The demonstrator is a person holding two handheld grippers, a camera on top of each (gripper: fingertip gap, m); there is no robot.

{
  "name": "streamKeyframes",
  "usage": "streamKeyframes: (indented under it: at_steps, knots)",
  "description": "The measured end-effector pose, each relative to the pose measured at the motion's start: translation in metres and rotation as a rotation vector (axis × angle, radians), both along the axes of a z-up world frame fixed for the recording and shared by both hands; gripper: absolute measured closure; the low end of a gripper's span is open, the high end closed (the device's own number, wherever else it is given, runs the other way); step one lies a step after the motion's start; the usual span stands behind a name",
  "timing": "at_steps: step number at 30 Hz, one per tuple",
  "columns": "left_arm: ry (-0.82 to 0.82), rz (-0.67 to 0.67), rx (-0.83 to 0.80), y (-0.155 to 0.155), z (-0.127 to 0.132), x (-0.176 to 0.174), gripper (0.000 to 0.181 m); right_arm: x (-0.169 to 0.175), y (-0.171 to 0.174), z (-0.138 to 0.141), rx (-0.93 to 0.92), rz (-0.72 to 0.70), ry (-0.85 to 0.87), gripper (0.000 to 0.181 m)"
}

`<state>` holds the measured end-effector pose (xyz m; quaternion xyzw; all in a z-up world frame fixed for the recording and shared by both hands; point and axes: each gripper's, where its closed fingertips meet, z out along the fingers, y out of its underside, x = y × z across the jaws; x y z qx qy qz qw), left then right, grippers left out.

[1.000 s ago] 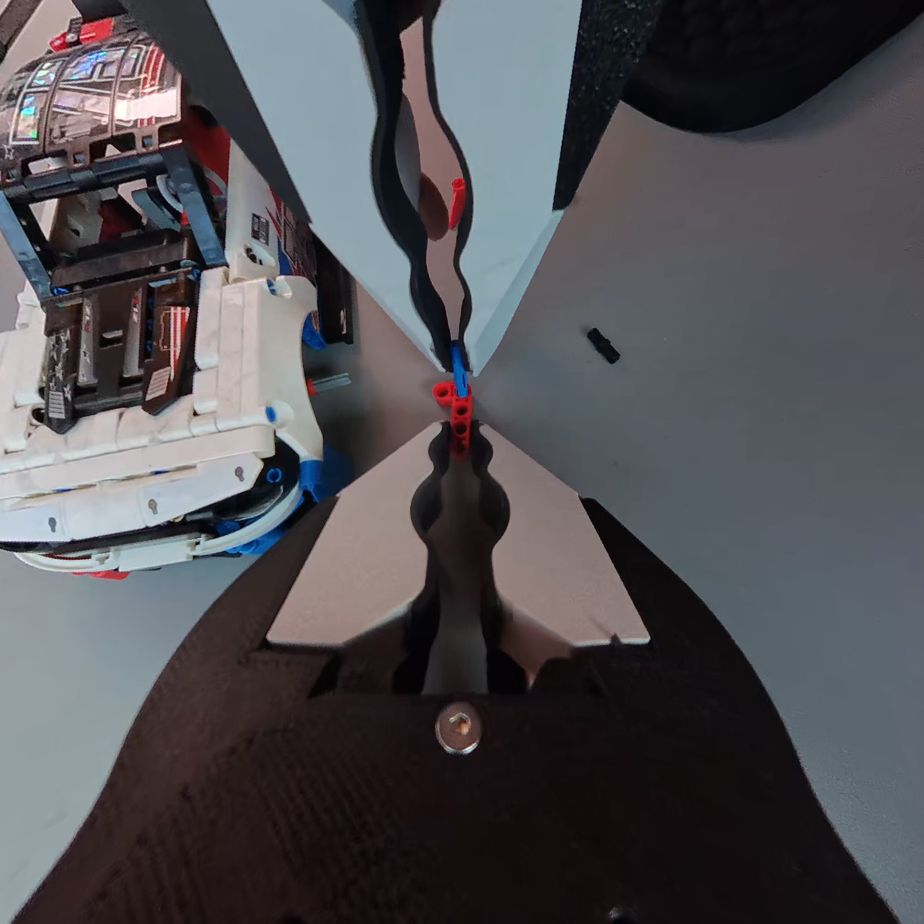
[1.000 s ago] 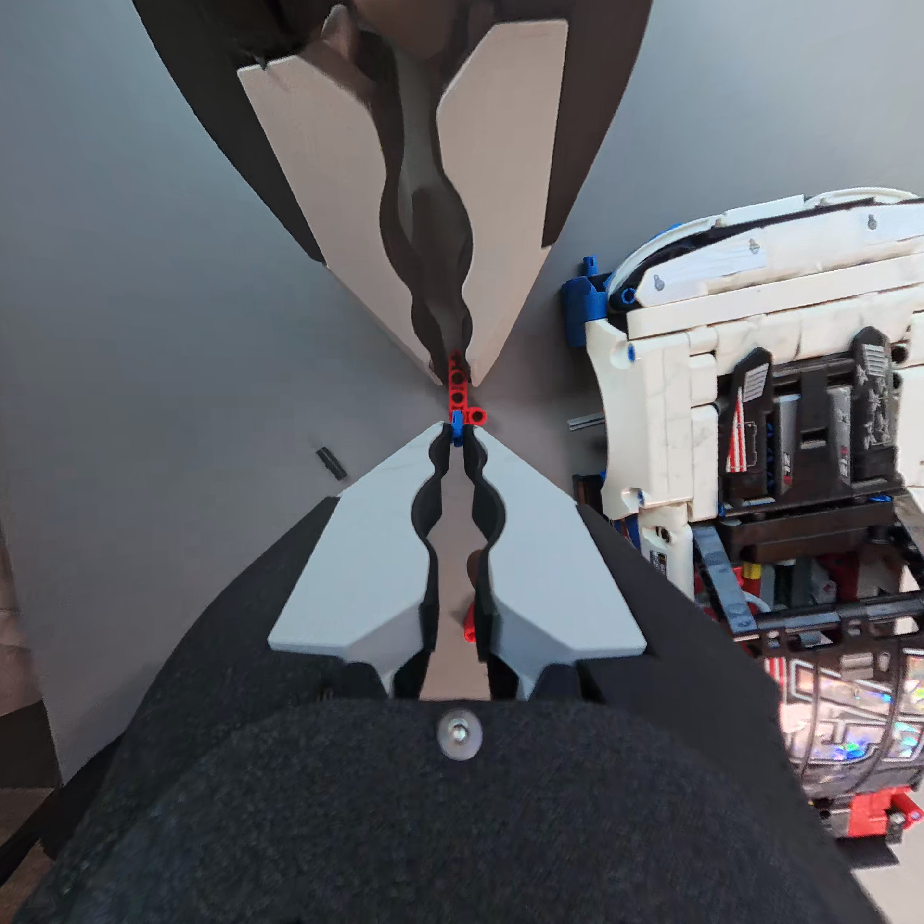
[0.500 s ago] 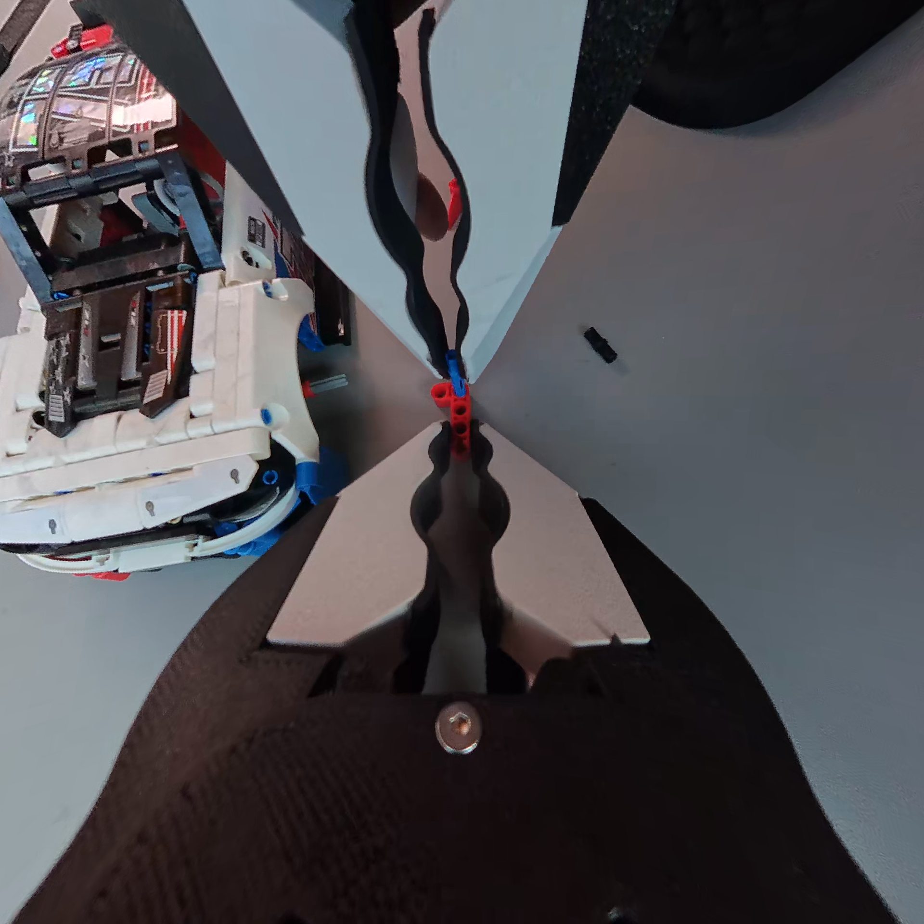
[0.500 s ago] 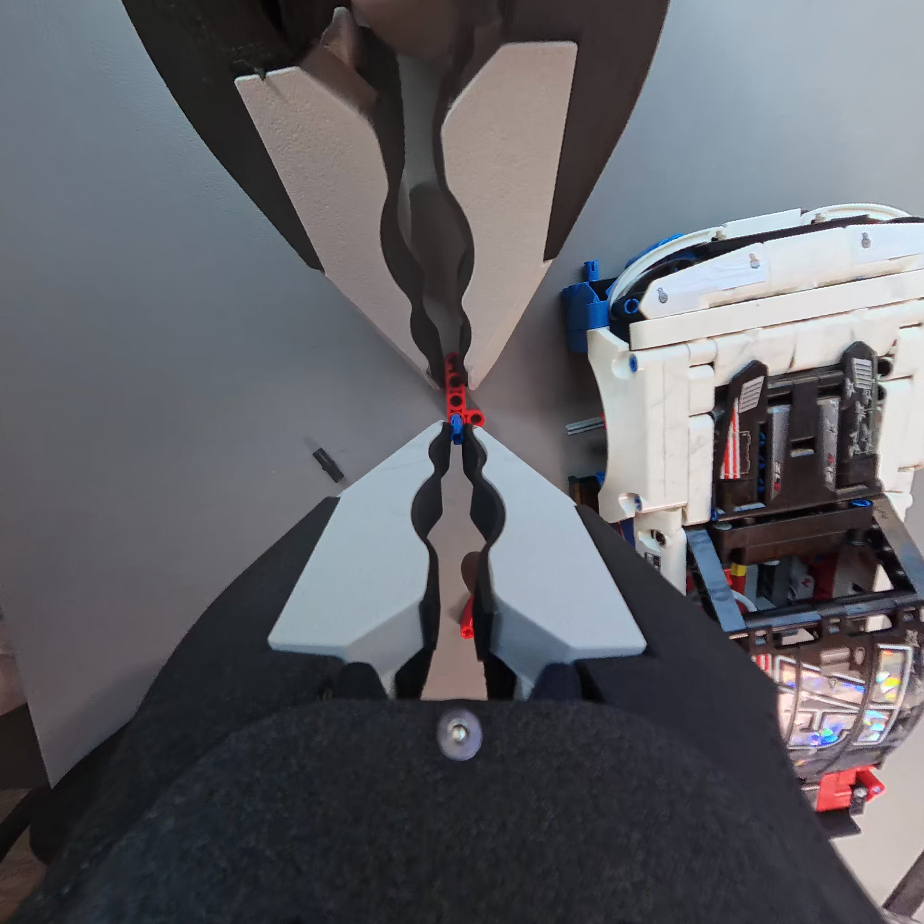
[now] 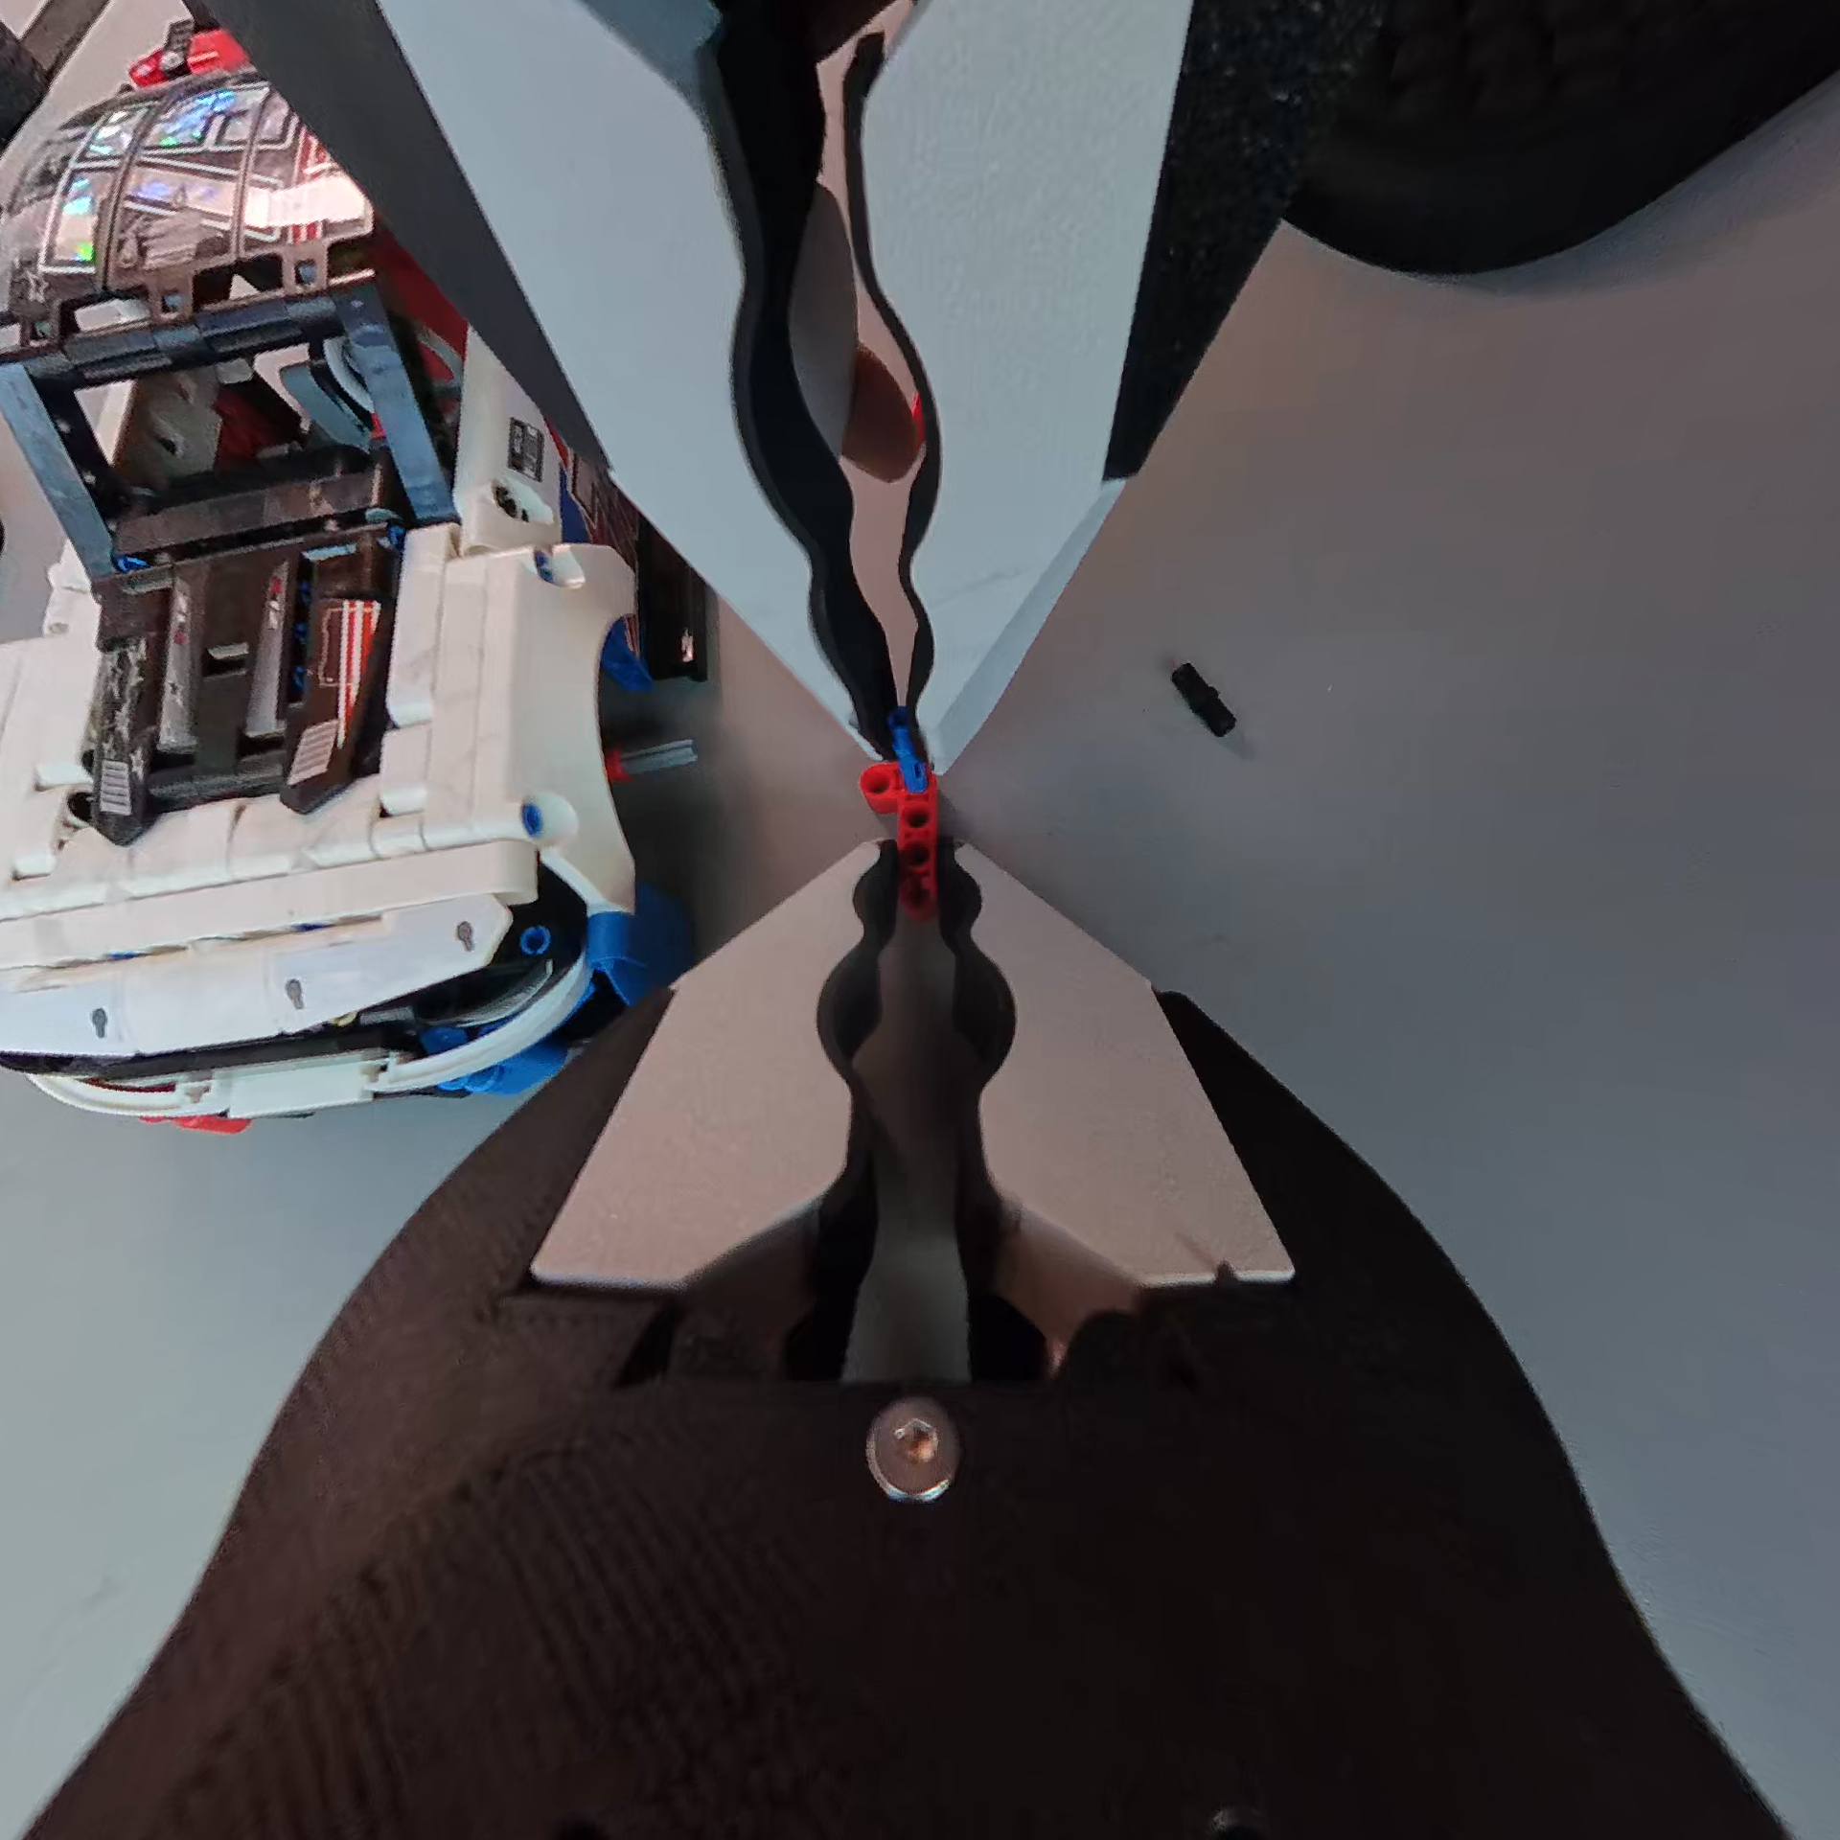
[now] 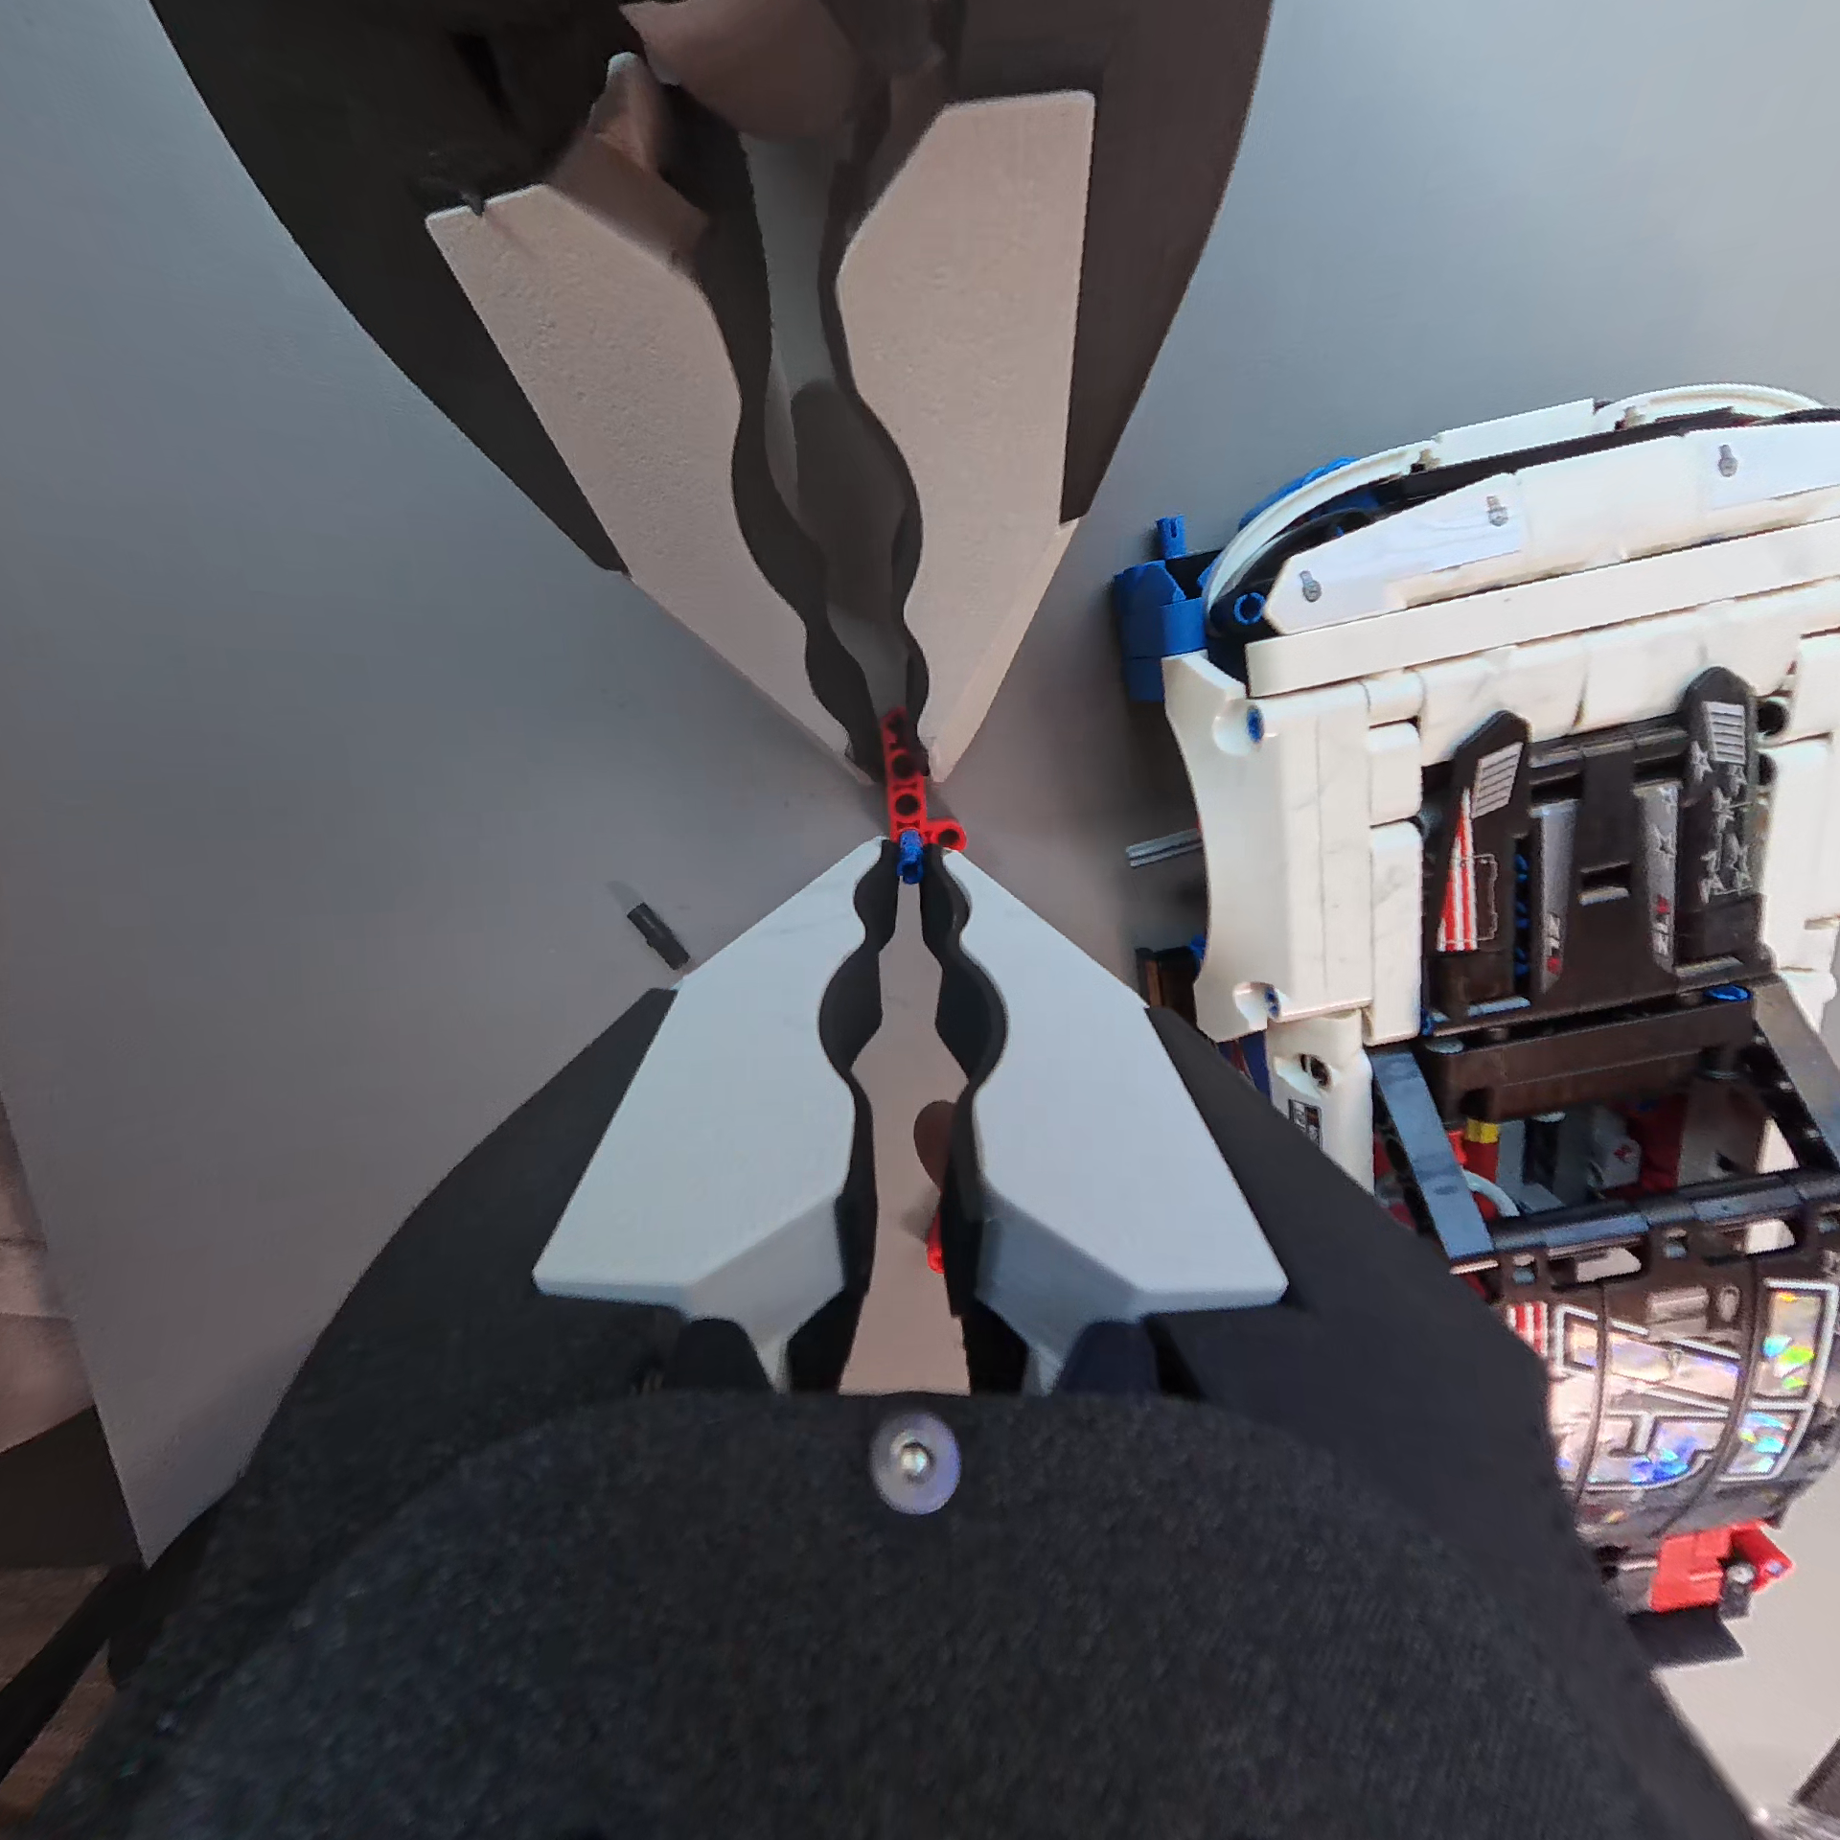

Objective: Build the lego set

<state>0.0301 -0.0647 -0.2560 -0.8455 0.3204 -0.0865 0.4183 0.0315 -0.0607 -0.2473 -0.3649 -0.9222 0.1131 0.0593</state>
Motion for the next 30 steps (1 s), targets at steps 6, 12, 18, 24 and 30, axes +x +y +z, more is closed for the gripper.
streamKeyframes:
  at_steps: [6, 12, 18, 24, 30]
  knots:
    - [-0.01, 0.011, -0.006, 0.0003, 0.0001, -0.0001, 0.175, 0.0028, -0.0001, -0.0002, 0.04, 0.069, 0.024, 0.179]
    - [-0.082, -0.009, -0.04, -0.0017, 0.0023, 0.0015, 0.175, 0.0039, -0.002, -0.0002, 0.091, 0.244, 0.048, 0.179]
    - [-0.11, 0.003, -0.072, -0.0022, 0.001, -0.0038, 0.175, 0.0006, -0.0039, -0.0008, 0.137, 0.341, 0.043, 0.179]
    - [-0.121, -0.002, -0.082, -0.0022, 0.0008, -0.0039, 0.175, -0.0008, -0.006, -0.0017, 0.12, 0.348, 0.029, 0.179]
    - [-0.119, 0.0, -0.081, -0.0017, 0.0005, -0.0045, 0.175, -0.0021, -0.004, -0.0007, -0.005, 0.239, 0.058, 0.179]
